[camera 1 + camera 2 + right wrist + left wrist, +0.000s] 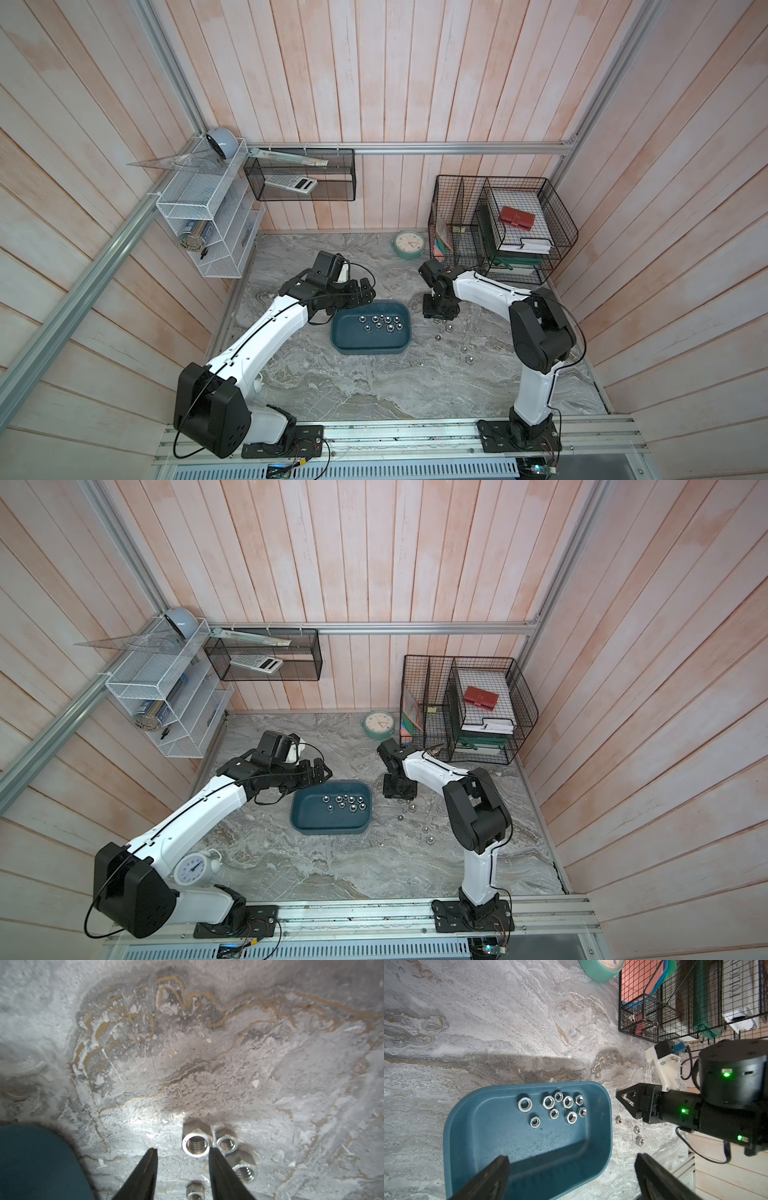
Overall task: Put the nuts on the desktop into the storage box
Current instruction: Pick up the nut from the center of the board.
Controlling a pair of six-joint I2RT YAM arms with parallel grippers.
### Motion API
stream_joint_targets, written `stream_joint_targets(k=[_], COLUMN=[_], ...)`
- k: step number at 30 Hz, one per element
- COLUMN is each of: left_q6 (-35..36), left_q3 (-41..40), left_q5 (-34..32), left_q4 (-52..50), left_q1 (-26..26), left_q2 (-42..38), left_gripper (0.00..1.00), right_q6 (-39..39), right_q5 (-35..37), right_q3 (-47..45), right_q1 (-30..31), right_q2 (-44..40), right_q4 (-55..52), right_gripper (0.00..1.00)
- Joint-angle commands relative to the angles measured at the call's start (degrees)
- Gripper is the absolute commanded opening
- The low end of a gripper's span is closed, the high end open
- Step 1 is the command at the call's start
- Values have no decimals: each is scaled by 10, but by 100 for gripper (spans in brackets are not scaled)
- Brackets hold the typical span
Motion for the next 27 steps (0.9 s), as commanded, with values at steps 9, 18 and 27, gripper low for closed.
stream_joint_targets(k=[9, 18, 27], left_q6=[7, 8, 6], left_q3=[4, 1, 1], left_q5=[-4, -7, -9], left_q4=[0, -3, -5], left_q1=[-1, -1, -1], left_q2=[-3, -9, -12], left_gripper=[100, 100, 100], right_q6=[3, 1, -3], right_q5=[9, -1, -13], right_q3=[-11, -7, -2], right_q1=[-5, -5, -5], right_q2=[9, 25, 36], right_q4=[-9, -4, 4], right_gripper=[46, 46, 41])
